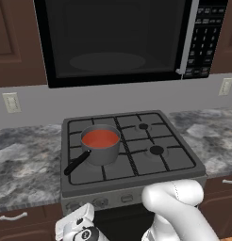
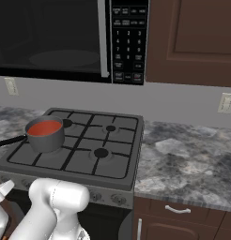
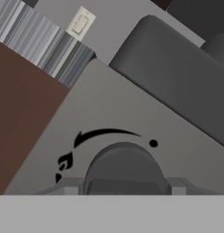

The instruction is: Wait until the marinara sauce is simmered to a deep red color and then turn off the stove.

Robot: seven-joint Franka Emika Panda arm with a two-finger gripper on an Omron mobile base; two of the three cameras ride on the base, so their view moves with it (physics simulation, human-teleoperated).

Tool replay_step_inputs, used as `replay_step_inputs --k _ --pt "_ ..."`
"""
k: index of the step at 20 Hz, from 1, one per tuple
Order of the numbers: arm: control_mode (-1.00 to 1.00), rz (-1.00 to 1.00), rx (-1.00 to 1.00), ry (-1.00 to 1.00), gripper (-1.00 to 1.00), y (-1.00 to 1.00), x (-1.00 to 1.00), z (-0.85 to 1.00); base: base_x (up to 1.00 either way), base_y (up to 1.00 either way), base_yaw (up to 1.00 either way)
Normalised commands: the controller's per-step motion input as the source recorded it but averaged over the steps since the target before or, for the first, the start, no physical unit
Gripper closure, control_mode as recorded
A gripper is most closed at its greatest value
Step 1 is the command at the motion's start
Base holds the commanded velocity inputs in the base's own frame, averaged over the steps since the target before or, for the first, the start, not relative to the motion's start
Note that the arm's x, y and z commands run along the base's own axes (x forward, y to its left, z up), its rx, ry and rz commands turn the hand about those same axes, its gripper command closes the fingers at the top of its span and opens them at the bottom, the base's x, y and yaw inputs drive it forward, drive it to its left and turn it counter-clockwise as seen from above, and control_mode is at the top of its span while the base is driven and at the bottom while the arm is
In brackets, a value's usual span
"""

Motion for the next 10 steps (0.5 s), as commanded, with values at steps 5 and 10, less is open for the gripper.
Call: replay_step_inputs --k 5,10 --pt "-1.00 0.00 0.00 0.00 1.00 0.00 0.00 0.00 0.00 0.00 0.00" --pt "-1.00 0.00 0.00 0.00 1.00 0.00 0.00 0.00 0.00 0.00 0.00"
